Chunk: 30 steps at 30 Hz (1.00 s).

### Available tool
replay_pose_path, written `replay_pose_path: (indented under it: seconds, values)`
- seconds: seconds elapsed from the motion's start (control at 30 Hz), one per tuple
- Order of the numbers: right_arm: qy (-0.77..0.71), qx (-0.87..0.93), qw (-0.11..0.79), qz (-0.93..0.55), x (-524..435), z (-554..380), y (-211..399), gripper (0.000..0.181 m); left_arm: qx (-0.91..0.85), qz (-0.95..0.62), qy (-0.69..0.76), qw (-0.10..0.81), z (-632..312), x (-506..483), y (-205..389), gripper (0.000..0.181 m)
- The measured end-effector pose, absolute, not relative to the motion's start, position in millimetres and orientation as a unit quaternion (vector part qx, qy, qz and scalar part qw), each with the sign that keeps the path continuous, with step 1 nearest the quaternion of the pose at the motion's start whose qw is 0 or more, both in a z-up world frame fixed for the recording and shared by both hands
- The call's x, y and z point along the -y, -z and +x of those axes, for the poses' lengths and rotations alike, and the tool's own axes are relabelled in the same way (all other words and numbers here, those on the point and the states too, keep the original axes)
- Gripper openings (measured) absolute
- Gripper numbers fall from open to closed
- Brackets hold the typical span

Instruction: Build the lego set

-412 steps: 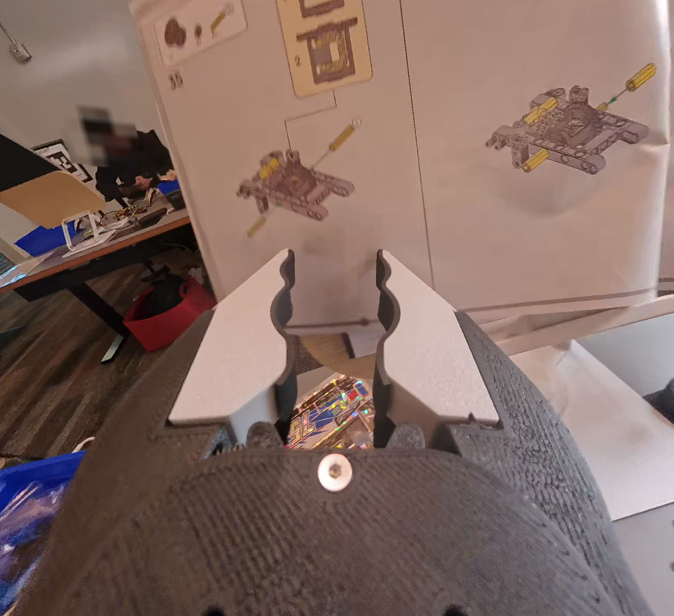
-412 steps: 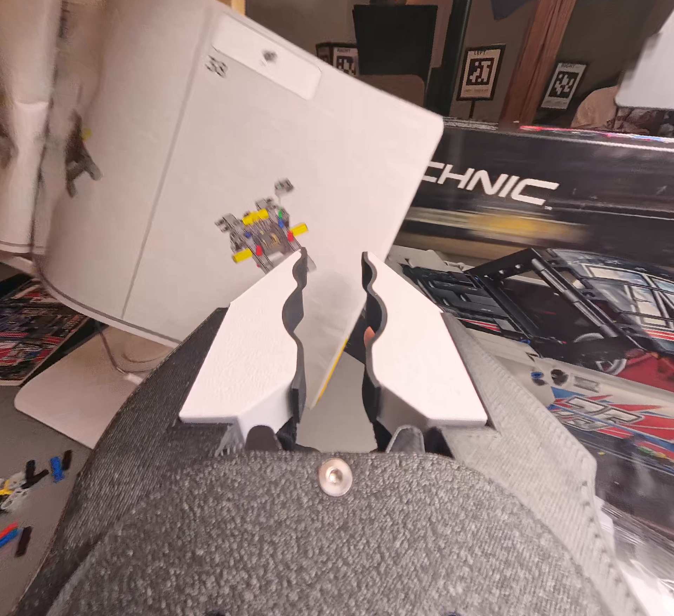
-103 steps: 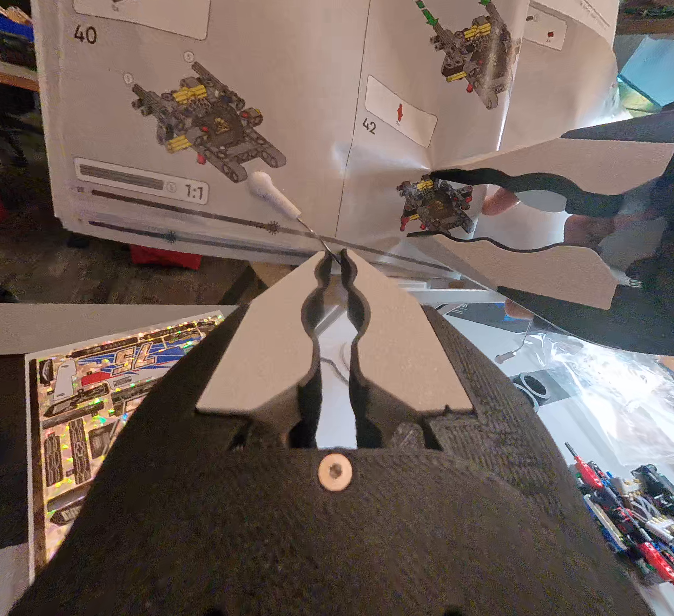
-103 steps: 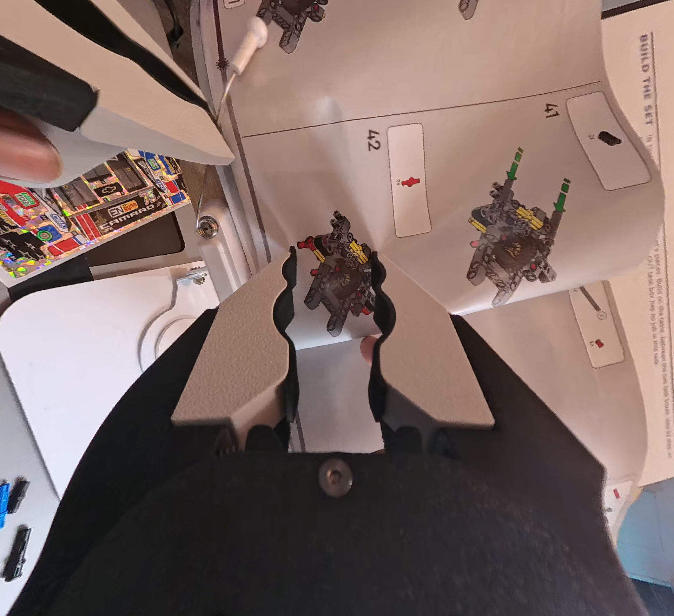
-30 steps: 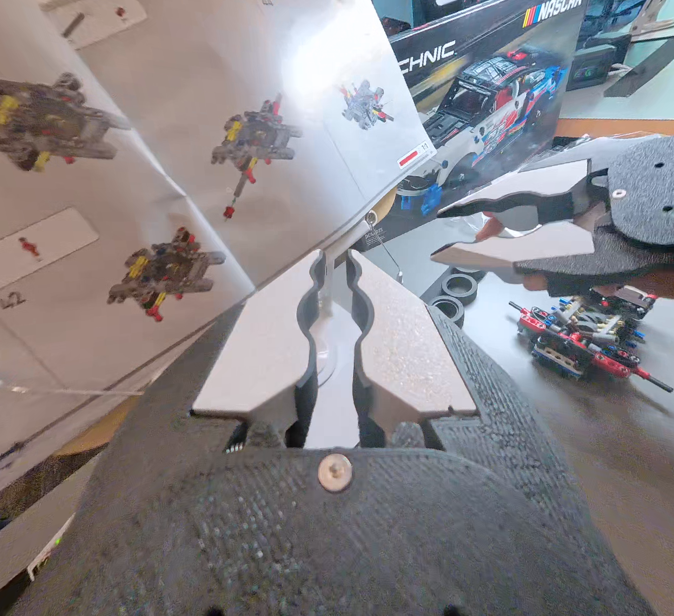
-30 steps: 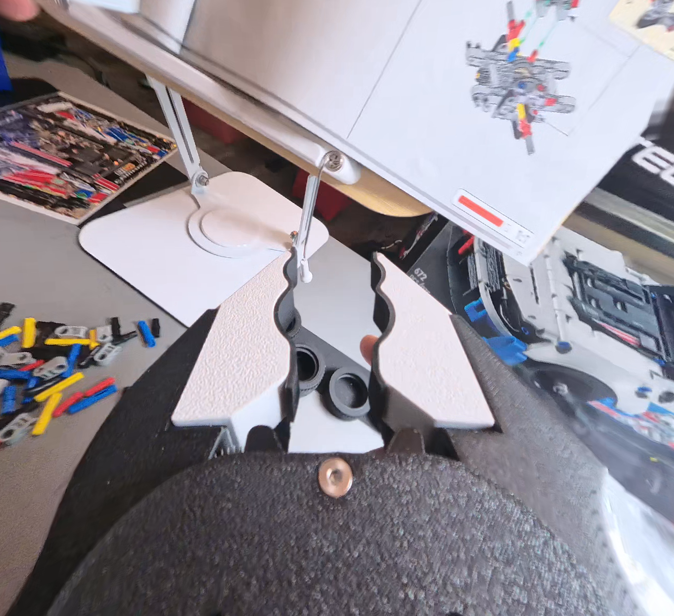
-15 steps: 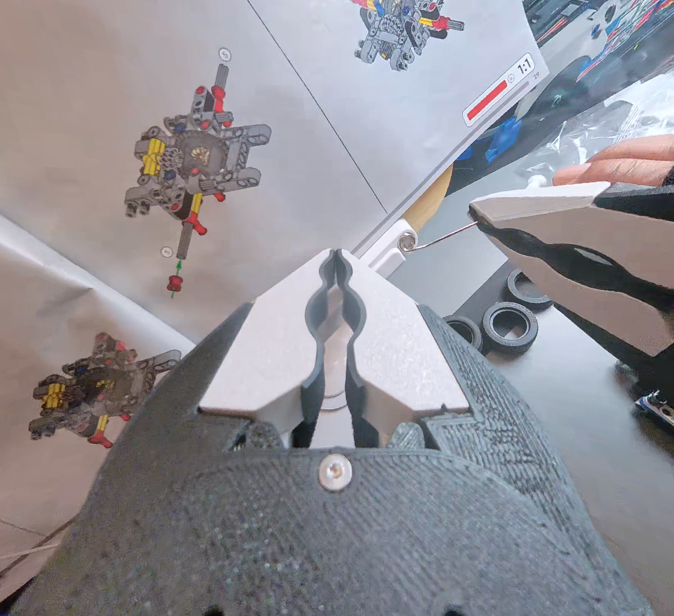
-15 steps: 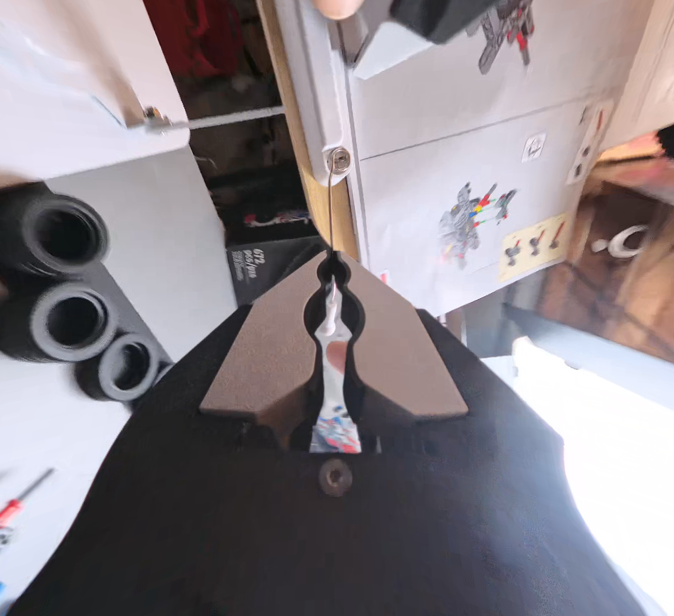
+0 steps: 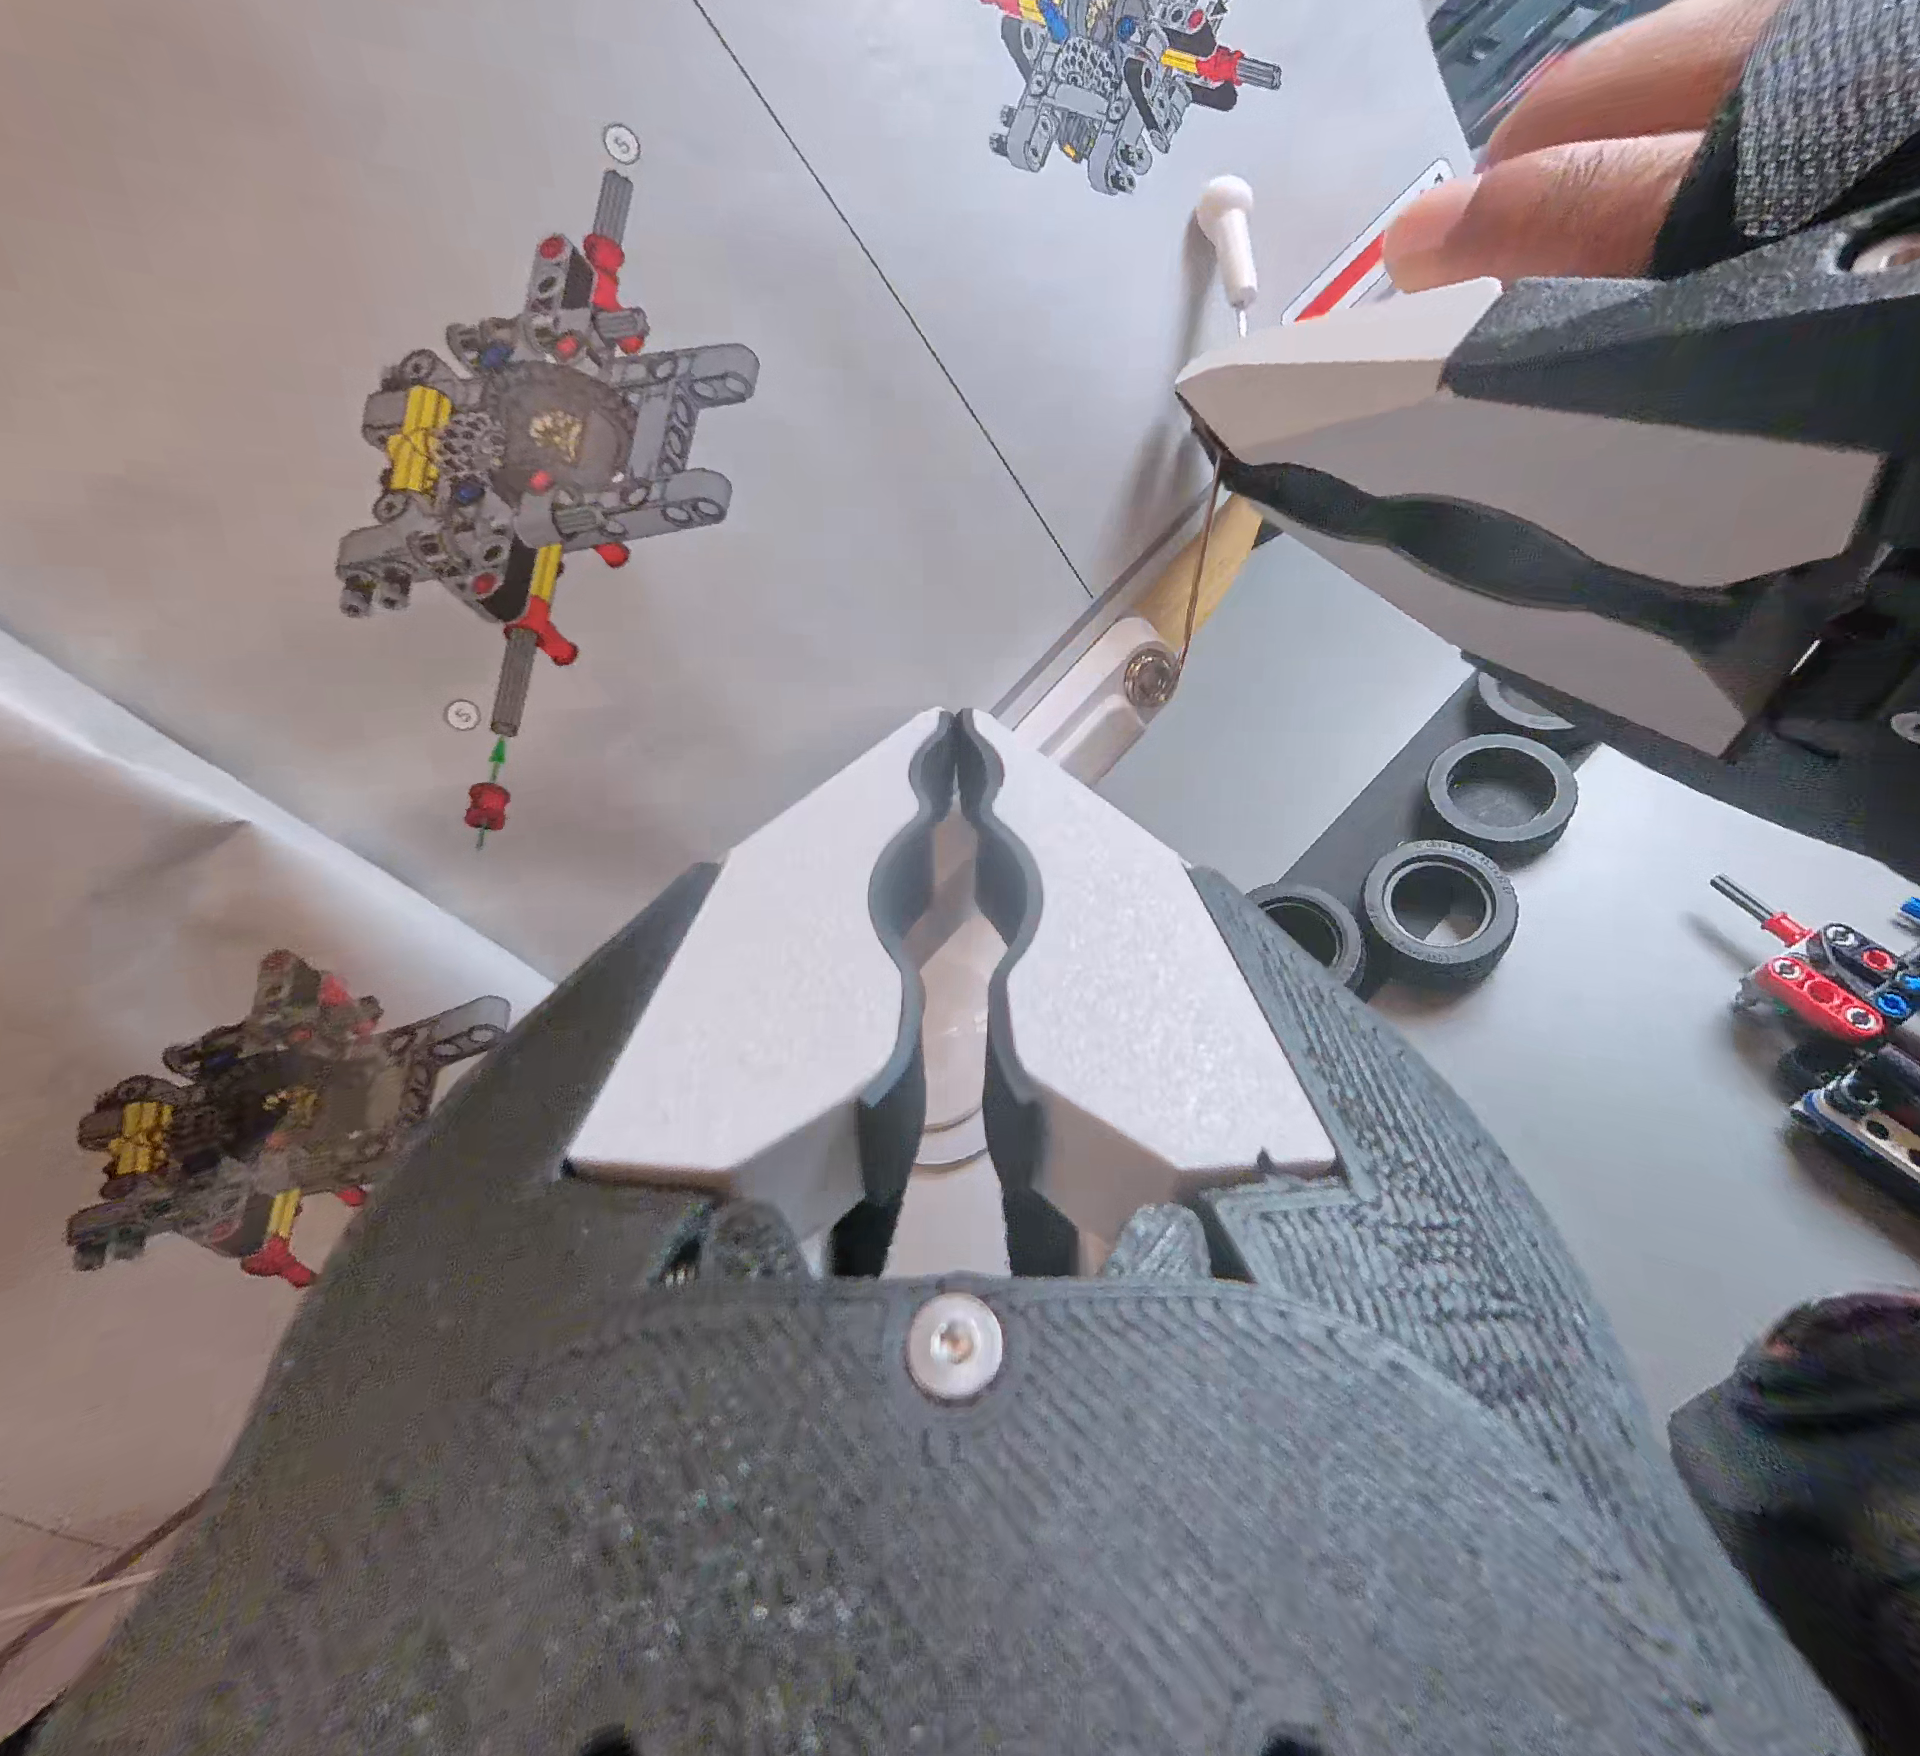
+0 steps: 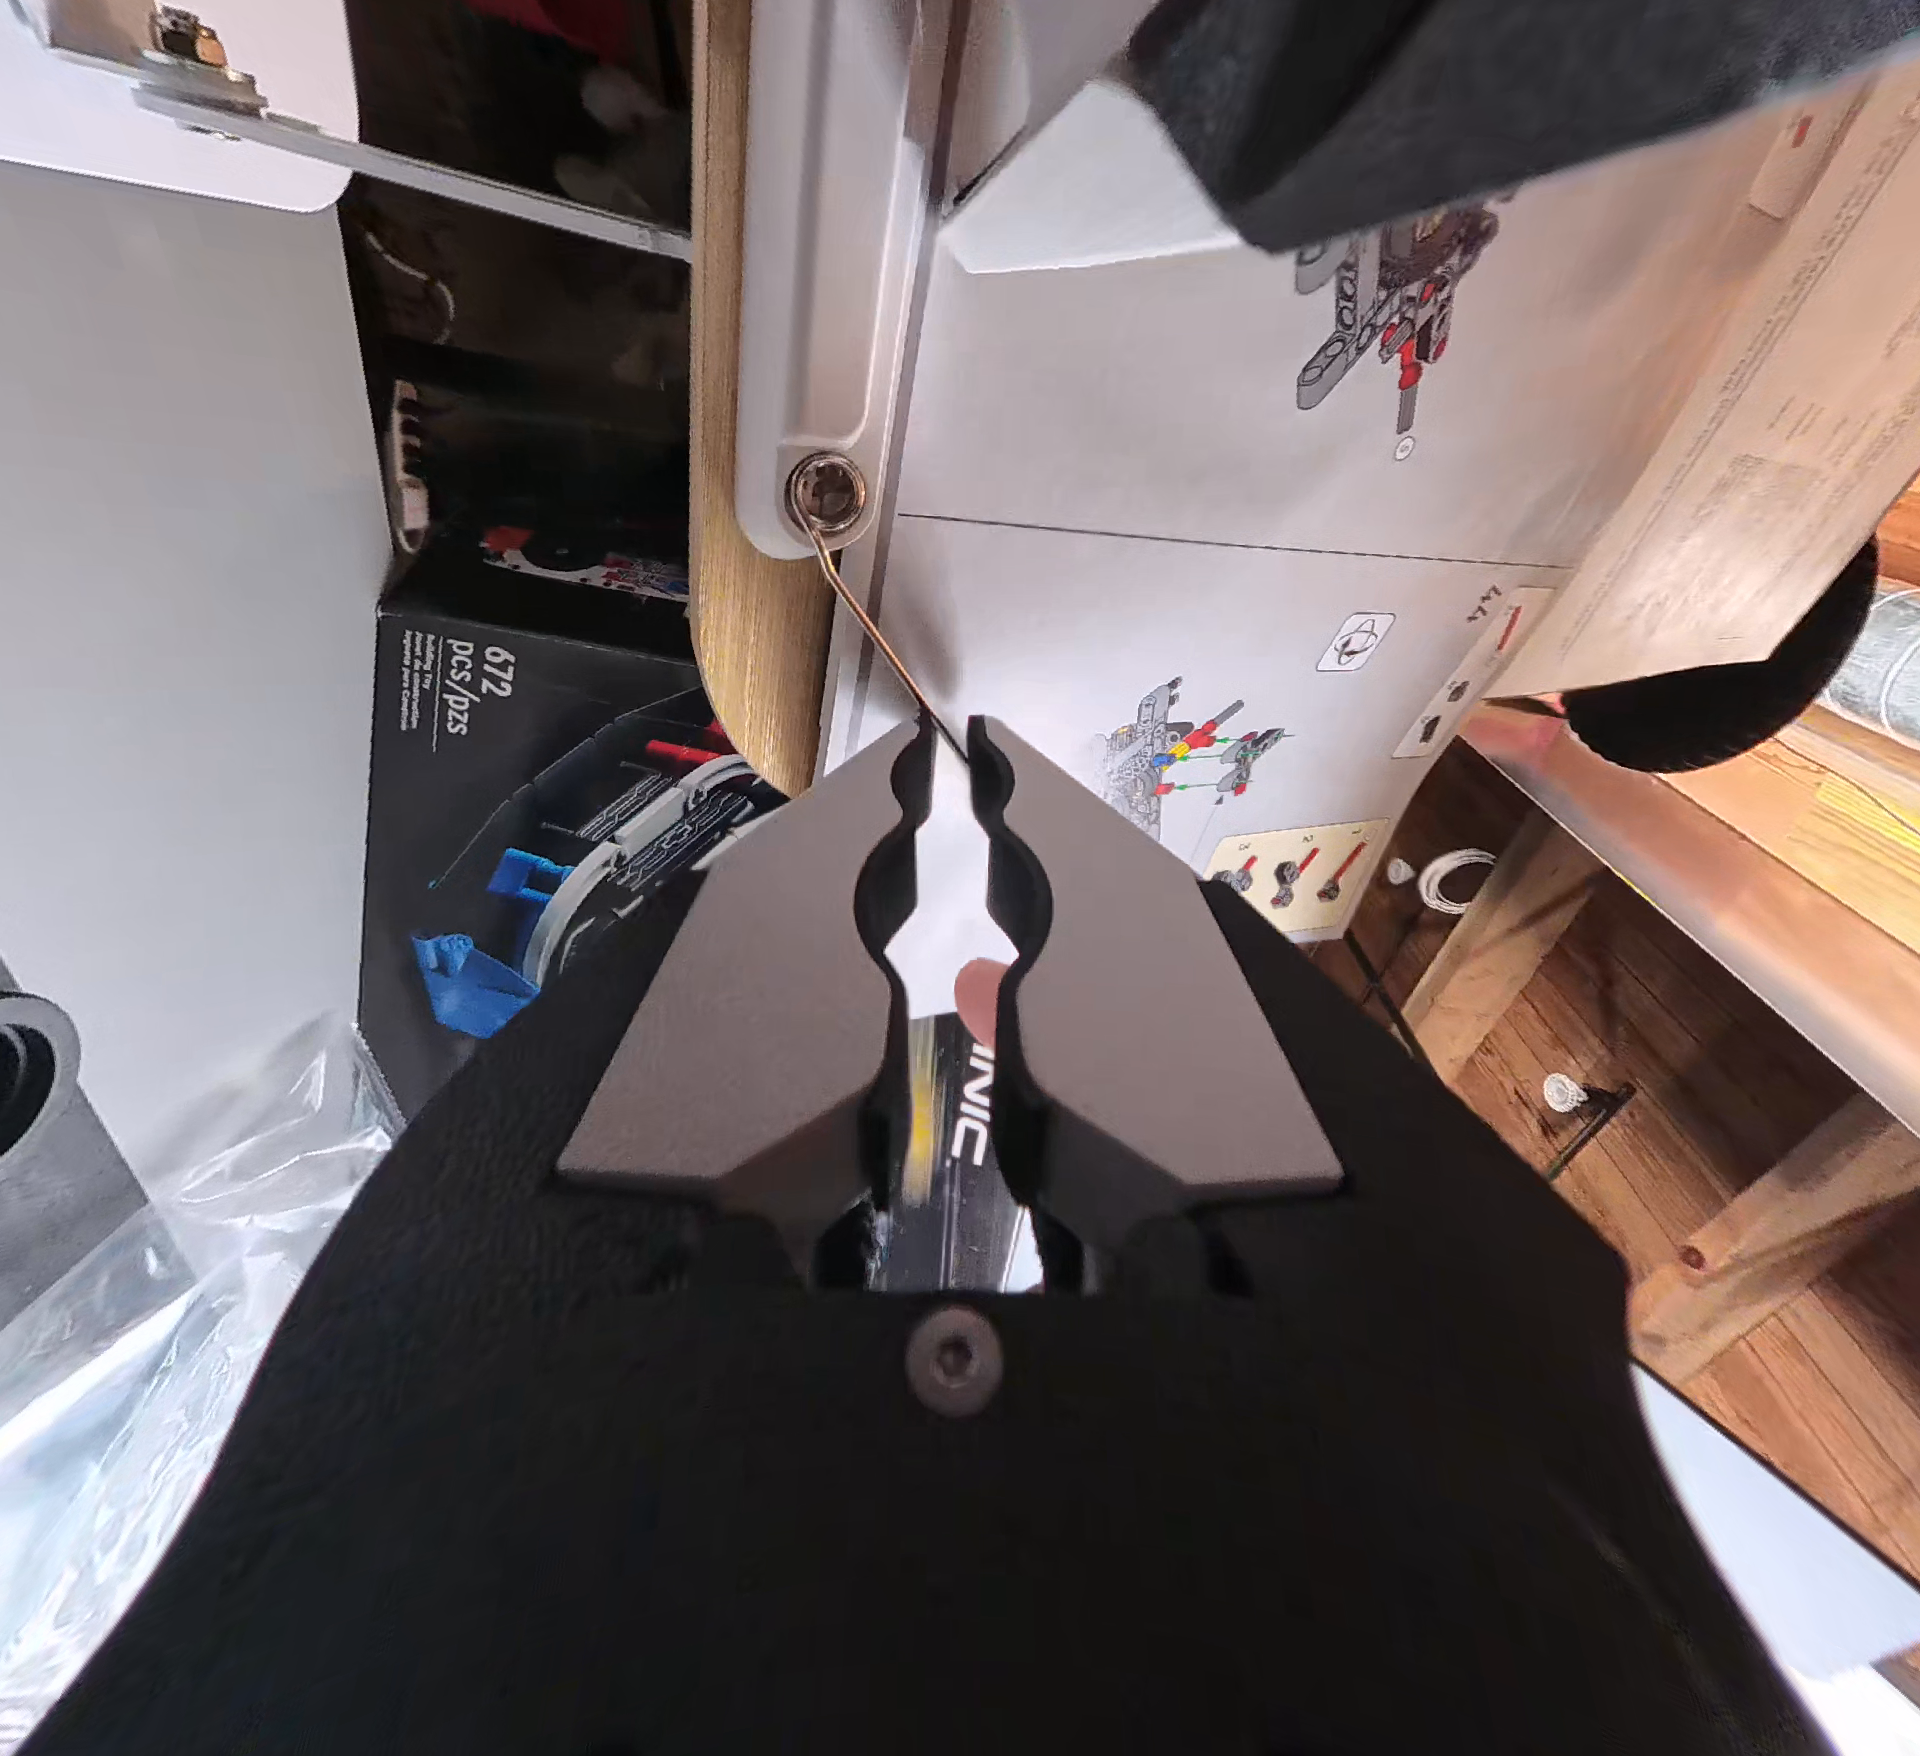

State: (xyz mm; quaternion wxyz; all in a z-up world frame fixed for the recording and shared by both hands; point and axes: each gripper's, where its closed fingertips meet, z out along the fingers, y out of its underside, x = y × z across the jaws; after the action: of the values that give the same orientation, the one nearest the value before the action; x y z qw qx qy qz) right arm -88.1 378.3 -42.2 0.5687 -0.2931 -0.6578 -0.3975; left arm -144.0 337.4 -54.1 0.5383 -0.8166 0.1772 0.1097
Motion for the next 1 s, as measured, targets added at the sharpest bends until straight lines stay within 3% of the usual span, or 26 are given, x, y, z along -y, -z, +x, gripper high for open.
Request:
replay_pose_path:
  seconds: [0.17,0.3,0.47,0.67,1.0]
  values:
    - [0.341,0.647,0.583,-0.354,-366,-74,46,0.024,-0.170,-0.820,-0.097,0.538,-144,-337,55,0.000]
    - [0.243,0.629,0.613,-0.412,-323,-57,57,0.024,-0.168,-0.818,-0.087,0.543,-142,-335,54,0.000]
    - [-0.042,0.563,0.615,-0.550,-244,-25,84,0.027,-0.140,-0.774,-0.024,0.618,-138,-309,34,0.002]
    - [-0.298,0.449,0.587,-0.604,-168,28,98,0.032,-0.076,-0.704,0.018,0.706,-168,-236,18,0.022]
    - [-0.358,0.438,0.558,-0.607,-147,48,128,0.022,-0.007,-0.678,-0.124,0.724,-300,-148,-1,0.043]
